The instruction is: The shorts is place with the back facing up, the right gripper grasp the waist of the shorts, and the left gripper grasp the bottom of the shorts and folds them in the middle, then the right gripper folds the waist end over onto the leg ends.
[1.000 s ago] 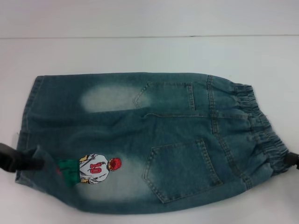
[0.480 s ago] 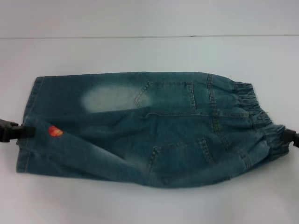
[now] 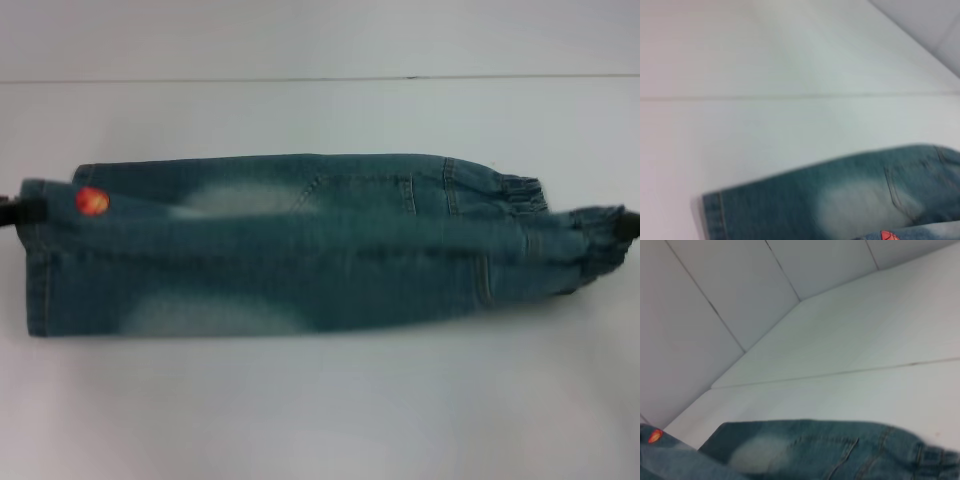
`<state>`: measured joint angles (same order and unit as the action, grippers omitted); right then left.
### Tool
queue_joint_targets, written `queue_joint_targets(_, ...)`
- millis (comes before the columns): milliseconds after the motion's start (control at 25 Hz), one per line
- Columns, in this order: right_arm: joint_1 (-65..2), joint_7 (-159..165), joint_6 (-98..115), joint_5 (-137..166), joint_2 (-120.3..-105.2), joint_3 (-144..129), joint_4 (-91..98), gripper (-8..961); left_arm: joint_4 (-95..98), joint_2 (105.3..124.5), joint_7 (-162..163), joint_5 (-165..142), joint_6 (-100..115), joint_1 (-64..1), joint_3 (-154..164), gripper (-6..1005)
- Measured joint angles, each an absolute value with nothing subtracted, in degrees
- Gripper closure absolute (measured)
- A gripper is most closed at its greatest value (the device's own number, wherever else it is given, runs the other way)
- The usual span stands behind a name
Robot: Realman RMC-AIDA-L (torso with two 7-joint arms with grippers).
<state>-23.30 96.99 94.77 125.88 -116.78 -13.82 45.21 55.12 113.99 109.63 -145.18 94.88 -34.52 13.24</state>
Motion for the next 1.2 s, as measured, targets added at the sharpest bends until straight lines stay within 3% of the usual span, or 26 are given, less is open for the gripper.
queue_joint_targets(160,-26.1,98.8,92.6,125.9,-116.35,-13.9,46.5,922,54.2,114.12,110.5,-143.7,91.9,-35.3,14.0,940)
queue_joint_targets(640,-32.5,105.9,77.4,126.3,-114.99,-23.8,46.7,922,53.1,116.94,116.4,-143.5,78.2,-38.3,19.7,942)
queue_joint_targets(1200,-33.3,106.8,64.1,126.5,-115.76,-34.3,42.0,922,50.4,118.83,117.2,-143.4,69.2,-38.6,24.5,942)
